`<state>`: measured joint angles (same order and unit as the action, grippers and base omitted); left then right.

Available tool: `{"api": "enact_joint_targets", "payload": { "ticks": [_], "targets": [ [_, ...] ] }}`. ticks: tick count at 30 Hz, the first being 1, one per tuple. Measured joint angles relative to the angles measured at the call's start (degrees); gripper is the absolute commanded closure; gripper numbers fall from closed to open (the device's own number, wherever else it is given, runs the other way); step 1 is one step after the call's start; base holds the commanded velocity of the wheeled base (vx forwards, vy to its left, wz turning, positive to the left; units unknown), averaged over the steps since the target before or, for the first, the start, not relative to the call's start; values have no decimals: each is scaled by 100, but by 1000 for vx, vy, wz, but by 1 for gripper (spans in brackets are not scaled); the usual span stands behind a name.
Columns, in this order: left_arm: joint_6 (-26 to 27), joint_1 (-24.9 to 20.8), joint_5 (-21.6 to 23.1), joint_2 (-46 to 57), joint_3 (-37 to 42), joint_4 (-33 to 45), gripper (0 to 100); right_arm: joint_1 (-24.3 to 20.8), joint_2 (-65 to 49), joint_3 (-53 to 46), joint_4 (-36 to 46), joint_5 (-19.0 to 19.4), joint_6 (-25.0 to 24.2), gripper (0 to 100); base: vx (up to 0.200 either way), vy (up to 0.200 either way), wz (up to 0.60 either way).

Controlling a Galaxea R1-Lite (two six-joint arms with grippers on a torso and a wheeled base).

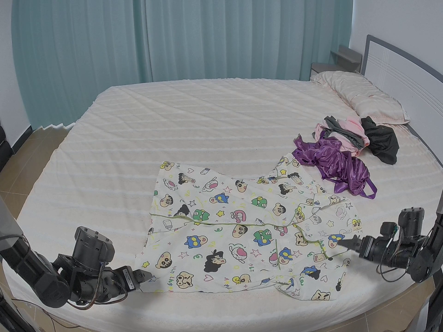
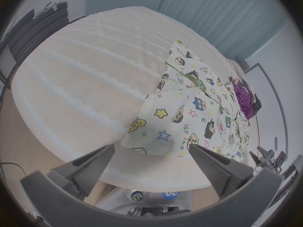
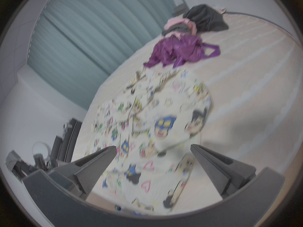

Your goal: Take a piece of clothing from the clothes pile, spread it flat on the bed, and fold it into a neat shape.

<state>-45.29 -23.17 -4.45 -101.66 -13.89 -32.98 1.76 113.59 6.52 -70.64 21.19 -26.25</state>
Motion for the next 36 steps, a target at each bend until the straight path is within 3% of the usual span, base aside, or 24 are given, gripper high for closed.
{"api": "enact_joint_targets", "payload": {
  "ticks": [4, 8, 31, 32, 36],
  "targets": [
    [-1, -55, 21, 26, 22, 5, 0, -545, 96, -333, 129, -1, 165, 0, 0, 0, 0],
    [-9, -133, 46, 37, 28, 5, 0, -817, 283, -484, 182, -50, 239, 0, 0, 0, 0],
    [-22, -188, 51, 41, 35, 5, 0, -1156, 914, -547, 115, -379, 228, 0, 0, 0, 0],
    [-22, -188, 54, 41, 35, 5, 0, -1153, 926, -532, 112, -384, 216, 100, 0, 0, 0],
    [-23, -188, 51, 39, 33, 5, 0, -1115, 936, -463, 101, -406, 178, 100, 0, 0, 0]
  ]
}}
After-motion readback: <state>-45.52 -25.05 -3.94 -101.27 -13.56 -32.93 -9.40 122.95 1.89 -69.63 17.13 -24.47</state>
